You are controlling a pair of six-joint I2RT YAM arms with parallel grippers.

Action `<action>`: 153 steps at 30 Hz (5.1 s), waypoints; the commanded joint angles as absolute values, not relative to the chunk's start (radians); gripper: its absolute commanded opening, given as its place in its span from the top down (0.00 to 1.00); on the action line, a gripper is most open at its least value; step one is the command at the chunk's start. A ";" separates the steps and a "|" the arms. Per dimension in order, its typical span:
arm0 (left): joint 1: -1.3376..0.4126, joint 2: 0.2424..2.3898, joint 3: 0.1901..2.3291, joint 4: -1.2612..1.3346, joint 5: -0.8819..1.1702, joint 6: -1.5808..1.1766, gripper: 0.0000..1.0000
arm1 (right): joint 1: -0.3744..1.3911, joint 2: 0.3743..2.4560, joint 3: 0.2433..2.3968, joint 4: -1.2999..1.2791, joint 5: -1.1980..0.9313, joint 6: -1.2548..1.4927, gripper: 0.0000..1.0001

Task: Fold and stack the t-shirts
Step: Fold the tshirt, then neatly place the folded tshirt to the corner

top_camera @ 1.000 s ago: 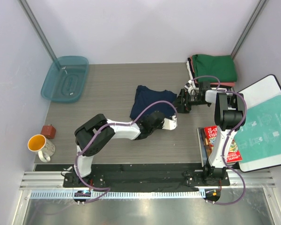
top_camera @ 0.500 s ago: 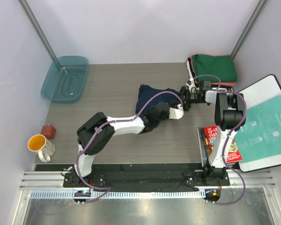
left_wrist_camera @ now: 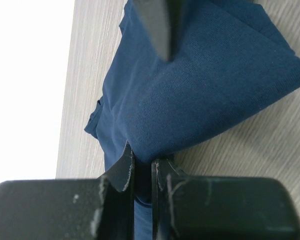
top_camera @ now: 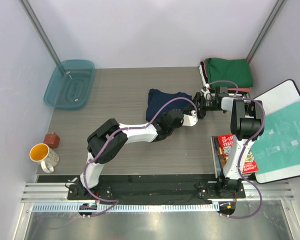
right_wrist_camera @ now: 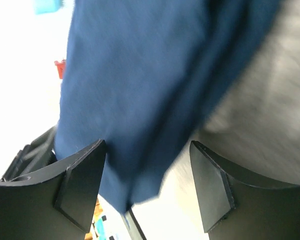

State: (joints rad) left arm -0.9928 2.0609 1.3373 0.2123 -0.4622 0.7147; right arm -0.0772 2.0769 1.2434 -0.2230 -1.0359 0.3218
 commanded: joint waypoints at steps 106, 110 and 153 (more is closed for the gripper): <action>-0.960 2.131 1.634 0.281 -0.568 0.684 1.00 | -0.117 2.212 1.114 0.577 -0.977 0.942 0.25; -0.963 2.126 1.618 0.268 -0.569 0.670 1.00 | -0.117 2.229 1.118 0.621 -0.982 0.982 0.25; -1.016 2.033 1.434 0.160 -0.580 0.585 0.67 | -0.123 2.244 1.699 -0.406 -0.990 0.129 0.99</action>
State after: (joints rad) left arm -1.0039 2.1490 1.4418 0.1654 -0.5236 0.6273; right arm -0.1074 2.2784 1.5330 0.0288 -1.1122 0.5537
